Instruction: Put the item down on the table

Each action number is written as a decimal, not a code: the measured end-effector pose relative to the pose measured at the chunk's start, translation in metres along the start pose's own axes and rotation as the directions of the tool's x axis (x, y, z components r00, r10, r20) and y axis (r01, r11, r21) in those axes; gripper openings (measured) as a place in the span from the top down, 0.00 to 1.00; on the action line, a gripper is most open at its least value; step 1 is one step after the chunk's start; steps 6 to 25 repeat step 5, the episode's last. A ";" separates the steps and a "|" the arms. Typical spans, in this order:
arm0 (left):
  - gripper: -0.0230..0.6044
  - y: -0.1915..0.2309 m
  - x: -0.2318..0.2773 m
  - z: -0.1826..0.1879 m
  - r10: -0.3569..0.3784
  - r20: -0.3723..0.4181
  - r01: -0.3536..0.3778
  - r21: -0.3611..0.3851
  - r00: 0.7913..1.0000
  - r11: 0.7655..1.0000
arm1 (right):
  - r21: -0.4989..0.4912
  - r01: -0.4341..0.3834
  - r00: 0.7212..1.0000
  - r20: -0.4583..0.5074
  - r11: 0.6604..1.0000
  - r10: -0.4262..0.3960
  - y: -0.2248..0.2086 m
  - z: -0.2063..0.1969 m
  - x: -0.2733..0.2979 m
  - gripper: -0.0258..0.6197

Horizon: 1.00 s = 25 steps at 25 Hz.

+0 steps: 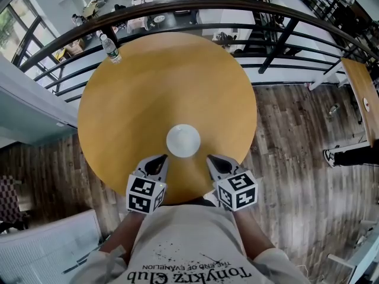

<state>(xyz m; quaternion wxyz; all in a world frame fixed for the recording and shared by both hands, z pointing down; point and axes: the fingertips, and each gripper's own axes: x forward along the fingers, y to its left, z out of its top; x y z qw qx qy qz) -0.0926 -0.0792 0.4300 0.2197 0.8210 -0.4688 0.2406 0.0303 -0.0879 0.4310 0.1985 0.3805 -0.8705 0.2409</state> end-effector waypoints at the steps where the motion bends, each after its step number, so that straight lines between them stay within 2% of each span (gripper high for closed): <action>1: 0.93 0.001 0.000 0.001 0.002 0.001 -0.002 -0.001 1.000 1.000 | 0.000 0.002 1.000 0.000 1.000 -0.002 -0.001 0.000 0.000 0.92; 25: 0.93 0.002 0.001 0.005 0.003 0.000 -0.003 0.000 1.000 1.000 | -0.001 0.009 1.000 -0.001 1.000 -0.009 -0.005 0.003 -0.002 0.92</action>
